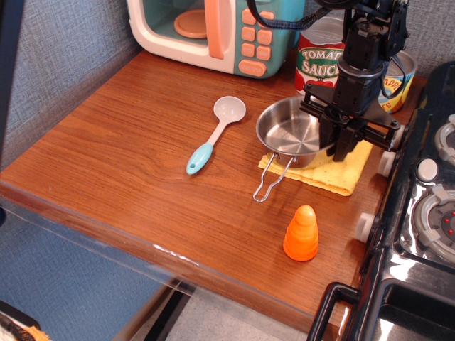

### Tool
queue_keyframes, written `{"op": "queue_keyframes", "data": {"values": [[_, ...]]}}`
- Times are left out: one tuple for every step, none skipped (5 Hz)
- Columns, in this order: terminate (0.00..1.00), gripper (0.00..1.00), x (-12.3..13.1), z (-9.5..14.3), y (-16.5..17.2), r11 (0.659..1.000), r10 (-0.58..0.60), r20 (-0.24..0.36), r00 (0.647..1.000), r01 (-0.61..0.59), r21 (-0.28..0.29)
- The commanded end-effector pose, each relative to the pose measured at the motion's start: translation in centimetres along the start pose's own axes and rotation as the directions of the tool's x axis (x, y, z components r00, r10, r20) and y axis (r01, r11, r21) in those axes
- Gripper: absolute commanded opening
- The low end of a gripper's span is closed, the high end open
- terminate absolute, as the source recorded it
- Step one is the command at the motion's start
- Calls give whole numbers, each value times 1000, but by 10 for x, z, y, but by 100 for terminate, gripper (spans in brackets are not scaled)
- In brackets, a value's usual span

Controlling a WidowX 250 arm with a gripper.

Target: Place pot on top of yellow cloth.

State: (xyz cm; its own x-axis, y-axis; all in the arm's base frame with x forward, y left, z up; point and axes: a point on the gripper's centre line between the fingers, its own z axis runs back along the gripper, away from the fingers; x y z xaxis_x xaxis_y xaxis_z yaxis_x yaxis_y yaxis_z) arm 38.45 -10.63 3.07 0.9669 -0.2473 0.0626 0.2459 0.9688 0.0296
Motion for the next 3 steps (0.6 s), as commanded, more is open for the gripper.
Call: {"op": "queue_keyframes", "data": {"values": [[0,0,-4,33,-4,999,-33,89,995,32,13],[0,100,-6,39,-3,1000,-19,99,995,18,18],[0,100,-10,58,3,1000,-1,159,987,3,-17]]}}
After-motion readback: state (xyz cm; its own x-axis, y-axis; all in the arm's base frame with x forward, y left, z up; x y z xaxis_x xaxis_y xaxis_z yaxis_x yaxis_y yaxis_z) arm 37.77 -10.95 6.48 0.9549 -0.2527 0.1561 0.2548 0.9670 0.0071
